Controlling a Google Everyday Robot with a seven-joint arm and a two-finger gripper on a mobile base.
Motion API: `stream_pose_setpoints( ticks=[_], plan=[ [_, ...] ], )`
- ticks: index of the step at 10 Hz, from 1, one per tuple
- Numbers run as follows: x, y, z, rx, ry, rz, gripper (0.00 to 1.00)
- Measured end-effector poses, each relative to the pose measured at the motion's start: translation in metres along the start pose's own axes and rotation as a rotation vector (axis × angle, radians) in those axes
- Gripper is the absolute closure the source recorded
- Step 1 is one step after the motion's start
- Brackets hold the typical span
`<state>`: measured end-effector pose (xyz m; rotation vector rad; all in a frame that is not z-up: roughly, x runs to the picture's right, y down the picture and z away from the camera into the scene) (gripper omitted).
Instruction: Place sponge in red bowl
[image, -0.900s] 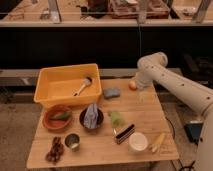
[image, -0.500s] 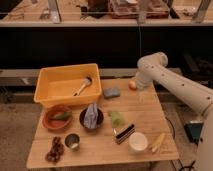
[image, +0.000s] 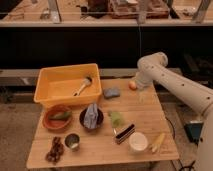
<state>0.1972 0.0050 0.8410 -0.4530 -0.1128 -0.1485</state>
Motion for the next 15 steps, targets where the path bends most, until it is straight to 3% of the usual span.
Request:
stream_pose_setpoints(
  ticks=[11, 12, 15],
  plan=[
    [0.001, -0.003, 0.003, -0.009, 0.006, 0.015, 0.2],
    [-0.003, -0.014, 0.009, -0.014, -0.002, 0.034, 0.2],
    [-0.009, -0.062, 0.031, -0.006, -0.082, 0.081, 0.2]
  ],
)
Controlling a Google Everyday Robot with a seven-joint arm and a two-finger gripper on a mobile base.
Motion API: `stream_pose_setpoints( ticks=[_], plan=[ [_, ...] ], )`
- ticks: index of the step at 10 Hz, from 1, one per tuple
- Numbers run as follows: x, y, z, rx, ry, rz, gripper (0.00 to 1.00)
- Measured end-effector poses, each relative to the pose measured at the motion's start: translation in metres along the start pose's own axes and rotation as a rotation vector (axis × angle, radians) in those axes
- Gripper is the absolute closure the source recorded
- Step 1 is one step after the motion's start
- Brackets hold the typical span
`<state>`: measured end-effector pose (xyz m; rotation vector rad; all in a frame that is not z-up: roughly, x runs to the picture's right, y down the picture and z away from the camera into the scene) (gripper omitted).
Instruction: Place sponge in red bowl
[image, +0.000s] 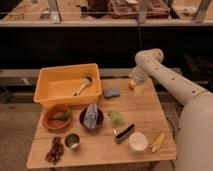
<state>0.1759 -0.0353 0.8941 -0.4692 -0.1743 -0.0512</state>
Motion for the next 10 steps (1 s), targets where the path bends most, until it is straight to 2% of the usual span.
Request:
stream_pose_setpoints(
  ticks=[1, 2, 5, 7, 10],
  plan=[
    [-0.02, -0.024, 0.017, 0.009, -0.052, 0.008, 0.2],
    [-0.028, -0.031, 0.027, 0.008, -0.074, 0.014, 0.2],
    [-0.05, -0.033, 0.05, -0.003, -0.12, 0.0, 0.2],
    [-0.053, -0.03, 0.069, -0.017, -0.156, 0.001, 0.2],
    [-0.062, -0.026, 0.1, -0.06, -0.188, 0.002, 0.2]
  ],
)
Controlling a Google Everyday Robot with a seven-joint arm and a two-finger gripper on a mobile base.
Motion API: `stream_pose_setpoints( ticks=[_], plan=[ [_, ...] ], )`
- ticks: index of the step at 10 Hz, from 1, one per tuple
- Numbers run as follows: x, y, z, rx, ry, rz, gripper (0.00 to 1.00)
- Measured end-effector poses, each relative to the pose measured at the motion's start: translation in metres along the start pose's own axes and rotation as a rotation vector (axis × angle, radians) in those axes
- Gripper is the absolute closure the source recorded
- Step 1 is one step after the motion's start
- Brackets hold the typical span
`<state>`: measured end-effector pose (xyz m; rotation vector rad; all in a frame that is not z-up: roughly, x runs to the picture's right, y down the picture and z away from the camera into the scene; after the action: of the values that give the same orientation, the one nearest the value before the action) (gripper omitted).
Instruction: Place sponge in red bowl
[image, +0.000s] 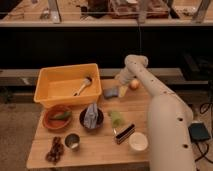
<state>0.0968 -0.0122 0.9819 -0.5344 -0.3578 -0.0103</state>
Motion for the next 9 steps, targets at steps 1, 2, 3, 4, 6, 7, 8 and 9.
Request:
stream_pose_setpoints(
  ticks=[1, 2, 3, 4, 6, 7, 8, 9],
  plan=[
    [0.003, 0.002, 0.007, -0.016, -0.005, 0.004, 0.2],
    [0.006, 0.004, 0.021, -0.042, -0.017, 0.007, 0.2],
    [0.004, 0.005, 0.026, -0.059, -0.022, 0.005, 0.2],
    [0.001, 0.006, 0.032, -0.08, -0.03, -0.004, 0.25],
    [0.002, 0.013, 0.039, -0.12, -0.039, -0.011, 0.46],
    [0.003, 0.016, 0.039, -0.132, -0.043, -0.012, 0.53],
    [0.004, 0.016, 0.039, -0.135, -0.045, -0.013, 0.55],
    [0.003, 0.017, 0.038, -0.137, -0.046, -0.016, 0.55]
  ],
)
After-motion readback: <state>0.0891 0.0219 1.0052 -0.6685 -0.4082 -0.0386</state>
